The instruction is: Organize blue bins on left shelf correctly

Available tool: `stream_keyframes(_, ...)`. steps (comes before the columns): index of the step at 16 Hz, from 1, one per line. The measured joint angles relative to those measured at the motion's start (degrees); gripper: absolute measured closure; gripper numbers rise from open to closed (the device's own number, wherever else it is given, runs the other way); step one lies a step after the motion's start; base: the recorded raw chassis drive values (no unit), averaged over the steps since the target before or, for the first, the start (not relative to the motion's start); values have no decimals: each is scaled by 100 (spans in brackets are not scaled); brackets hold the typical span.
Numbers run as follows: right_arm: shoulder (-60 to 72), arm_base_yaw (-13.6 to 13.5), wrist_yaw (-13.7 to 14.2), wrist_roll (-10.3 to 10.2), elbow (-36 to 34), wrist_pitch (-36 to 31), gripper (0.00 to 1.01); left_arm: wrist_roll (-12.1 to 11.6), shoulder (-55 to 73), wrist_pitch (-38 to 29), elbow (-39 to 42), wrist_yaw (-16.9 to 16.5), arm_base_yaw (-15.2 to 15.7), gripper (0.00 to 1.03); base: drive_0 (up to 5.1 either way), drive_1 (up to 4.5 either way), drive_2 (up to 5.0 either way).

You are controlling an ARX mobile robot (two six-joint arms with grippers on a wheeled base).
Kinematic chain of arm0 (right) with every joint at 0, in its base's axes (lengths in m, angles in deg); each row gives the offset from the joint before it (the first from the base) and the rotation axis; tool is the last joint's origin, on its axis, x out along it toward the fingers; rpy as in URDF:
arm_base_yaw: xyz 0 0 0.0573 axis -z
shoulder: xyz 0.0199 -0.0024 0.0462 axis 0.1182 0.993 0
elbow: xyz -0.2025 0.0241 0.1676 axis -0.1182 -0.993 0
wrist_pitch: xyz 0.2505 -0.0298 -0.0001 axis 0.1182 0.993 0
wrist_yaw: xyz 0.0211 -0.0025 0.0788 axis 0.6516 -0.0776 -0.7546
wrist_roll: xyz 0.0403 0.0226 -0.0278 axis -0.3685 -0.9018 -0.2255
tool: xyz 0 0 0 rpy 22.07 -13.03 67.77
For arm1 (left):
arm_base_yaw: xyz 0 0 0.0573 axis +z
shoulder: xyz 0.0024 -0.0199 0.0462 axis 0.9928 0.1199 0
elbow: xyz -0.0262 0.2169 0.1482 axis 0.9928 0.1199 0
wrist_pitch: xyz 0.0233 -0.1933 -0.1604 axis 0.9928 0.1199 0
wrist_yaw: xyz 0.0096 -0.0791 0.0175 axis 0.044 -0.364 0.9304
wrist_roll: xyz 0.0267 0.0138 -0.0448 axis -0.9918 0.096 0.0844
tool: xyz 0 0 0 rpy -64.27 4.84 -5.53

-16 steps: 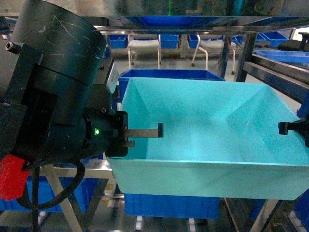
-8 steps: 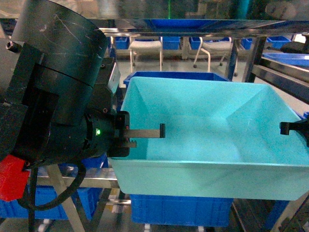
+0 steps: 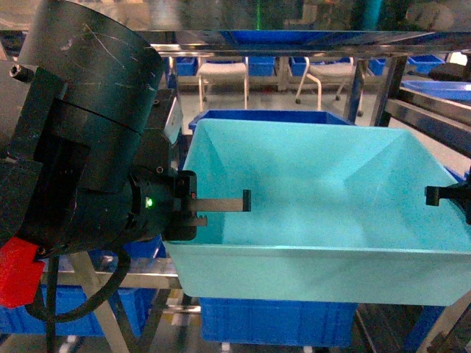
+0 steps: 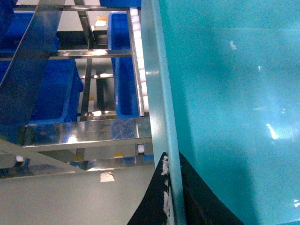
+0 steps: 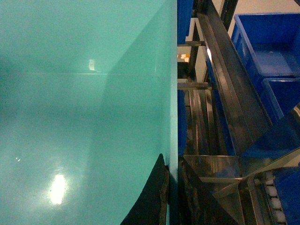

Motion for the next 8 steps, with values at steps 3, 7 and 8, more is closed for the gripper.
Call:
stream_keyframes(3,0,0,0,0,0,-7,99,0,0,-2,0,0,-2,101,0,0,0)
stream_keyframes(7,0,0,0,0,0,9,99,2,0,7,0,-2,0,101,6,124,-112)
stream_keyframes(8,0,0,0,0,0,-4,99,0,0,2,0,0,0,101,8,166,-150)
